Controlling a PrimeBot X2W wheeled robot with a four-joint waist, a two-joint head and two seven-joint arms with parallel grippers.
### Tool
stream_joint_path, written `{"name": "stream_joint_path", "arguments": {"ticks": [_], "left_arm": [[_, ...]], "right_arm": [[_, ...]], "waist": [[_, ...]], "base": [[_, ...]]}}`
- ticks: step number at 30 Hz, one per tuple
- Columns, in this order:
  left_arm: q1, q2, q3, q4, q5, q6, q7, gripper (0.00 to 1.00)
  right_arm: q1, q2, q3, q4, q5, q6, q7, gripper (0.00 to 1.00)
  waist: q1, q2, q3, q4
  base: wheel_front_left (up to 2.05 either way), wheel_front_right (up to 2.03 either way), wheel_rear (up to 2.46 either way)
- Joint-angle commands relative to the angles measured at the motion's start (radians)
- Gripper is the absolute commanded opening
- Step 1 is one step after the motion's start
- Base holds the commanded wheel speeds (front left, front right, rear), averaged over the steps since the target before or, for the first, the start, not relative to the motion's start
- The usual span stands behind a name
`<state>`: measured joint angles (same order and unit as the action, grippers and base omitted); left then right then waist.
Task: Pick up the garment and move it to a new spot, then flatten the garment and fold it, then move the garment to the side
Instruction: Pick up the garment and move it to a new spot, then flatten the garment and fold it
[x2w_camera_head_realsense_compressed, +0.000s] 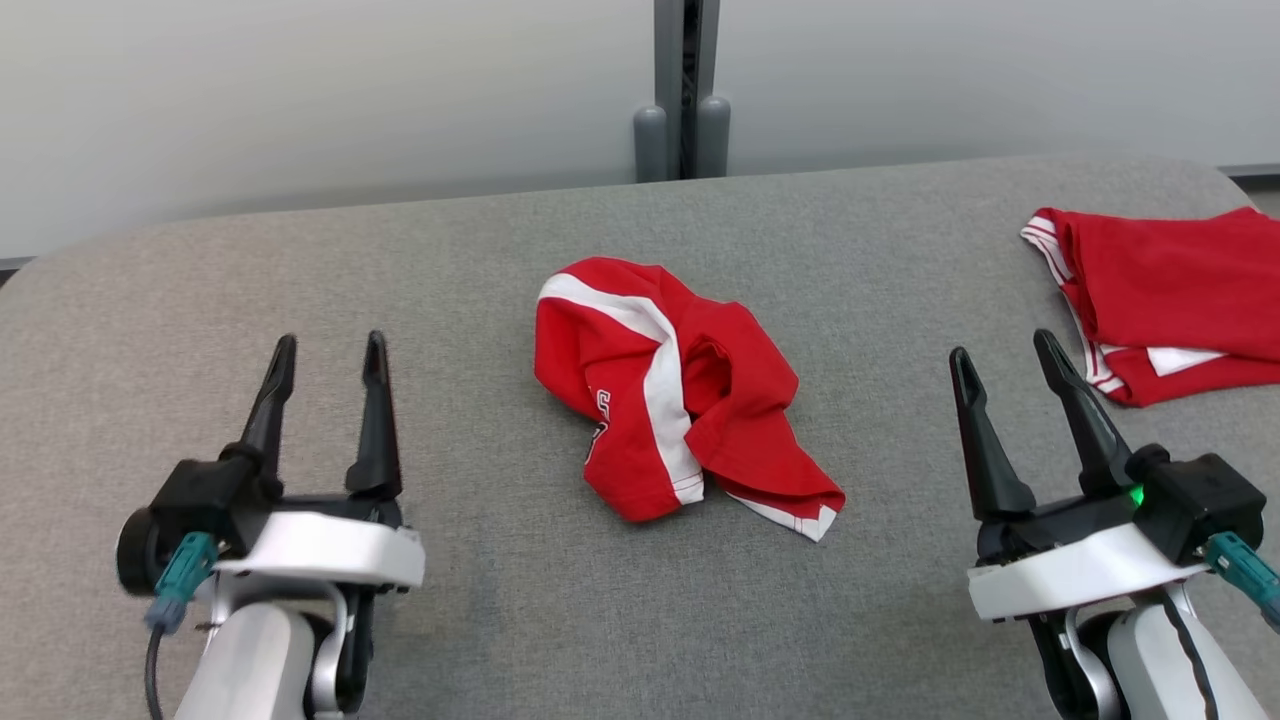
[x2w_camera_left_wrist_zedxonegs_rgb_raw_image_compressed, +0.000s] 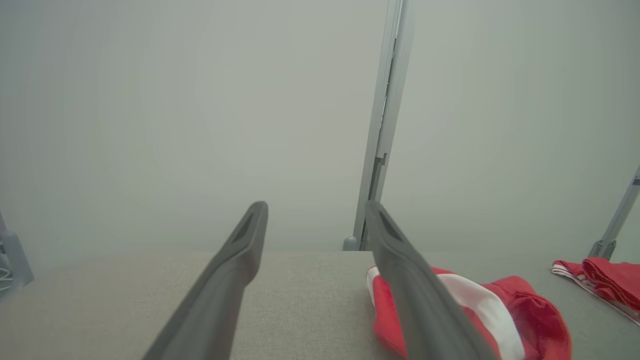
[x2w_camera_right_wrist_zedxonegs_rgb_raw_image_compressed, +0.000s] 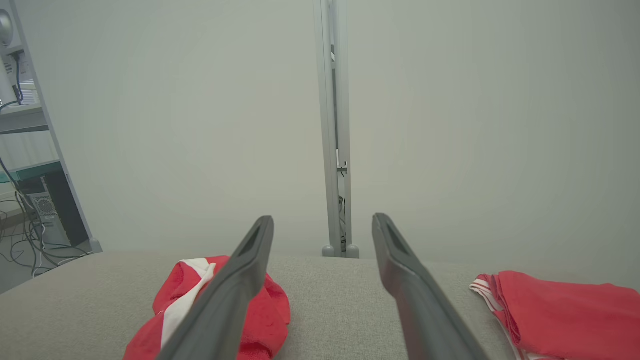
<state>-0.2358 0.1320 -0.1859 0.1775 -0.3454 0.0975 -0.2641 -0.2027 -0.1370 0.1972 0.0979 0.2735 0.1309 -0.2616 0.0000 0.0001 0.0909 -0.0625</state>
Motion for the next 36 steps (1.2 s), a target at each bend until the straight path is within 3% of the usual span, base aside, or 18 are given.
{"name": "stream_joint_path", "arguments": {"ticks": [1, 15, 25, 36], "left_arm": [[0.025, -0.001, 0.02, -0.011, 0.002, 0.003, 0.0, 1.0], [0.217, -0.035, 0.163, -0.075, 0.092, -0.041, 0.0, 1.0], [0.239, -0.057, 0.173, -0.061, 0.154, -0.083, 0.0, 1.0], [0.216, -0.069, 0.183, -0.024, 0.164, -0.097, 0.0, 1.0]], "right_arm": [[0.02, -0.004, -0.01, 0.003, 0.0, 0.0, -0.005, 1.0], [0.145, 0.001, -0.045, -0.009, -0.005, 0.0, -0.005, 1.0], [0.145, 0.002, -0.038, -0.009, 0.001, 0.0, -0.005, 1.0], [0.137, 0.006, -0.038, -0.01, 0.003, 0.0, -0.005, 1.0]], "waist": [[0.0, -0.0001, -0.014, 0.013], [0.0, -0.0001, -0.064, 0.037], [0.0, -0.0001, -0.062, 0.032], [0.0, -0.0001, -0.053, 0.024]], "base": [[0.0, 0.0, 0.0], [0.0, 0.0, 0.0], [0.0, 0.0, 0.0], [0.0, 0.0, 0.0]]}}
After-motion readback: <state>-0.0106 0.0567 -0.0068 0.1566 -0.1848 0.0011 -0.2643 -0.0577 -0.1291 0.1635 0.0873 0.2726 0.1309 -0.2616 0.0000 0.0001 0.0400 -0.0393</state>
